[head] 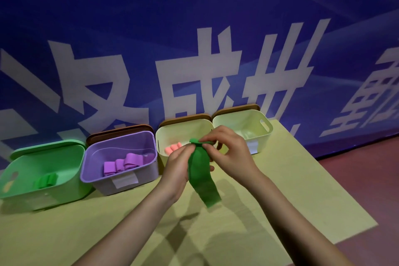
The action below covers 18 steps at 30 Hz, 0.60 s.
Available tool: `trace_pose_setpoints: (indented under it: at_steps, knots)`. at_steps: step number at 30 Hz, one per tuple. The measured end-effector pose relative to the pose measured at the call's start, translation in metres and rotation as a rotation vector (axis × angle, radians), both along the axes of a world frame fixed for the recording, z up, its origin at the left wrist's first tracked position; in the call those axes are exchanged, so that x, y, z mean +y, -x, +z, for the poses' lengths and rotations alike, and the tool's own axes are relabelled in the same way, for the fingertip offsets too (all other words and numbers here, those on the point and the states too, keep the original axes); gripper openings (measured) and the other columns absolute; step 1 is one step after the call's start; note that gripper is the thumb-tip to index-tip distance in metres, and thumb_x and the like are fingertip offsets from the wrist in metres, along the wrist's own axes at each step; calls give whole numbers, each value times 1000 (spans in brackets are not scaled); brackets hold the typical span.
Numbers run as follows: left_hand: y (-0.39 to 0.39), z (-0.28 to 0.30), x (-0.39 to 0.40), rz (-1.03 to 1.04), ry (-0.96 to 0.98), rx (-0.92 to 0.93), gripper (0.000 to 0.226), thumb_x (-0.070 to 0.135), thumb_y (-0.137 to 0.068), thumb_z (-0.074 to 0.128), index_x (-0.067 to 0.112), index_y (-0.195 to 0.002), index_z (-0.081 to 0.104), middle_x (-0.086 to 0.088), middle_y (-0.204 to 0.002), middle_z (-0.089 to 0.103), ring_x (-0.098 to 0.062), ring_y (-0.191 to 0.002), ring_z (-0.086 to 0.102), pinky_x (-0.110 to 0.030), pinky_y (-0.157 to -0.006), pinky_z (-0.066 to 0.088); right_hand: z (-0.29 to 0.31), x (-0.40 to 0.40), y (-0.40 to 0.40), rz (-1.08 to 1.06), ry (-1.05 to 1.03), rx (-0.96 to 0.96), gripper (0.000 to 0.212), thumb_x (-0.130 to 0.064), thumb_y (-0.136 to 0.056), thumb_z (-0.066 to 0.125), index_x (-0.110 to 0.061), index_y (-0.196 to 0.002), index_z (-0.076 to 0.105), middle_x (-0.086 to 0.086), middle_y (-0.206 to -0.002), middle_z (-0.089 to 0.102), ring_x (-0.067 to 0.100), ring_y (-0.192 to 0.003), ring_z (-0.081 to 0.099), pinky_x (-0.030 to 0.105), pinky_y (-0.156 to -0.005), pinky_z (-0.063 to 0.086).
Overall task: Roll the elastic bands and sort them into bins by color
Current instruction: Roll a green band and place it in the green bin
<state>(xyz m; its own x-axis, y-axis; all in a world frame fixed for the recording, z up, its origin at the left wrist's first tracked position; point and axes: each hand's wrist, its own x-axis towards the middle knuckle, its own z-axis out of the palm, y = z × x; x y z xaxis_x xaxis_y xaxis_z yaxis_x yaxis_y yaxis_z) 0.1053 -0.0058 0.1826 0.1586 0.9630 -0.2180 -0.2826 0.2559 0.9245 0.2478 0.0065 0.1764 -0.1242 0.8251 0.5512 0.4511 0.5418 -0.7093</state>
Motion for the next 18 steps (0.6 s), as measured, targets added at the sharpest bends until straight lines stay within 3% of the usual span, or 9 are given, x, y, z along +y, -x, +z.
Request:
trace_pose_setpoints:
  at_steps: [3,7,12,18]
  knots:
    - [-3,-1,-3,-19,-25,36,28,12,-101,37,5,-100,65,-16,-85,72,-33,-77,69,-54,-83,53,-5,-3,-11,-19,-40,-58,14,-14,-84,65,-15,-94,75,-4,-86,61,10,-86,58,25,-66,48]
    - [-6,-1,-5,-70,-65,102,32,13,-101,34,8,-93,64,-16,-80,71,-35,-74,69,-54,-81,52,-8,-10,-22,-20,-43,-119,18,-23,-85,63,-15,-95,75,-4,-87,62,10,-85,59,27,-67,50]
    - [-10,1,-8,-138,-127,176,27,19,-101,41,8,-93,65,-21,-83,70,-31,-67,69,-30,-57,56,-5,-21,-33,4,3,-104,19,-22,-87,62,-13,-98,75,-1,-92,65,12,-89,61,27,-71,51]
    - [-15,-5,-11,-153,-262,311,23,15,-100,43,14,-93,64,-12,-76,72,-28,-66,71,-34,-63,56,-9,-34,-30,-56,244,168,17,-14,-88,65,-20,-103,71,-5,-94,69,9,-90,63,23,-77,50]
